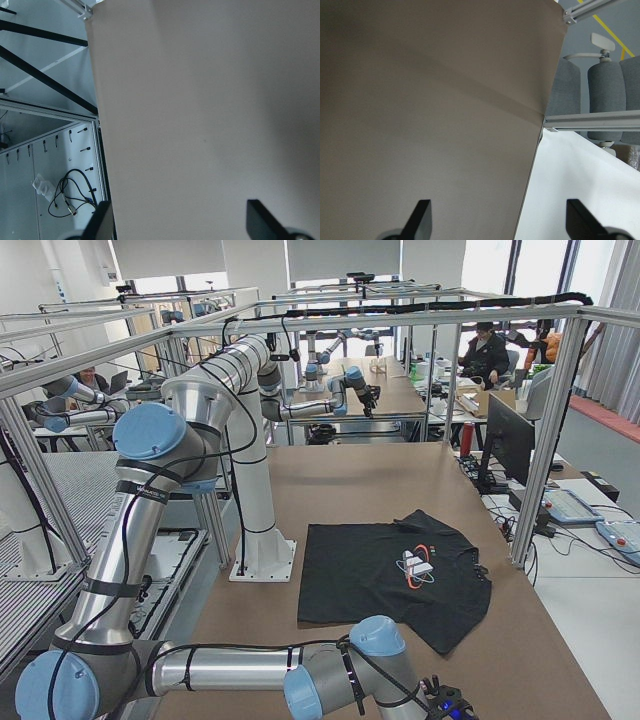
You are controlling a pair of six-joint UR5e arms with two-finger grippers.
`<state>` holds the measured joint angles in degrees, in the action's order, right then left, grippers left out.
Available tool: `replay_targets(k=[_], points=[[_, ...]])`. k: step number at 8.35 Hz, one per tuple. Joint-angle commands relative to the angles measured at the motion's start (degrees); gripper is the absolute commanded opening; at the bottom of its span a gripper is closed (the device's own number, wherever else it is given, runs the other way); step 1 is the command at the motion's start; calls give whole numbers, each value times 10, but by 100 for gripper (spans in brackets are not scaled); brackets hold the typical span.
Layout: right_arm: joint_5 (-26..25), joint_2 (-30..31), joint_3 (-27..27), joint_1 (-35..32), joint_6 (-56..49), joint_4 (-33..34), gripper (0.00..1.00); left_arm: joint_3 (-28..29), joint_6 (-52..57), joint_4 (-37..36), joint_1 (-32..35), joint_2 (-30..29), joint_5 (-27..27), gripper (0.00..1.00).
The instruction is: Fold clothes
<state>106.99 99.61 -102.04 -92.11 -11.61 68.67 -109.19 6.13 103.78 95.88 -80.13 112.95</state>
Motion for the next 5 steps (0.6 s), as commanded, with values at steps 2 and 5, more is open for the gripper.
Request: replay_targets(k=[2, 5], points=[[1, -1, -2, -2, 2, 0, 94, 2, 5, 6, 0, 15, 0, 94], [13, 1, -2, -1, 8, 1, 94, 1, 7, 34, 1, 31, 4, 94]])
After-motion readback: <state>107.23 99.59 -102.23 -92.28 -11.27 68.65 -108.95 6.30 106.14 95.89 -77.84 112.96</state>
